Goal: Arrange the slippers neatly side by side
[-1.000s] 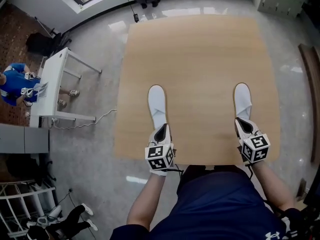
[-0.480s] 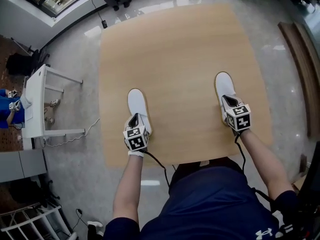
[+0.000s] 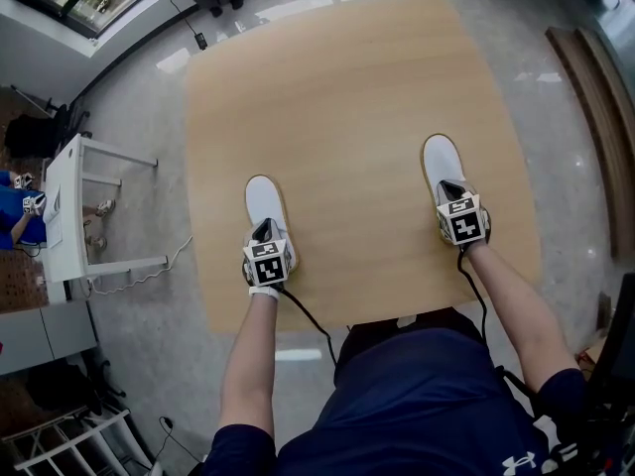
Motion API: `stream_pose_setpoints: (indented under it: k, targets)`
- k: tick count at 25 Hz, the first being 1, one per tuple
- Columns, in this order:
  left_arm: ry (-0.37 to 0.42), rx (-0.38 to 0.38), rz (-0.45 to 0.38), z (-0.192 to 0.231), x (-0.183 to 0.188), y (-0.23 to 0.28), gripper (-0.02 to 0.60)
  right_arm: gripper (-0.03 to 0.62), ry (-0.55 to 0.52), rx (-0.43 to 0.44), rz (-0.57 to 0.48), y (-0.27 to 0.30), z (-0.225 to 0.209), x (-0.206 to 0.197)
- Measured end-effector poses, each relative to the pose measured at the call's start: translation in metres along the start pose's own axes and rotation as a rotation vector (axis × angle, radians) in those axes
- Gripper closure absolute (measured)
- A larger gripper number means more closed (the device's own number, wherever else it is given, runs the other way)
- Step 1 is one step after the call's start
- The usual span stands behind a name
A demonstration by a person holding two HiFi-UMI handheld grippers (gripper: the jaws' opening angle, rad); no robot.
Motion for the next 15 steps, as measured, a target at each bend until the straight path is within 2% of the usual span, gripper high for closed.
stream_pose_setpoints:
  k: [4,8,15]
  targets:
    - [0.012,0.006,0.024,-0.002,-0.013,0.004,0.577,0.583,0.025,0.014,-0.011,0.001,0.003,-0.007]
    - [0.026,0.015,0.003,-0.005,-0.016,0.010,0.577,0.583,0.065,0.040,-0.022,0.004,0.000,-0.011]
    - [-0.015,-0.007,0.002,-0.033,-0.011,0.003,0.578,0.583,0.087,0.018,-0.031,0.003,0.000,-0.008]
Point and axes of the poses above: the fingertips, and each gripper's own axes: y forward along the fingers, z to its left, x out of its top, the point moved 10 cm from there along -y, backward along the fingers, and after that the axes turned 5 degrees about y, right-handed, at the moved point
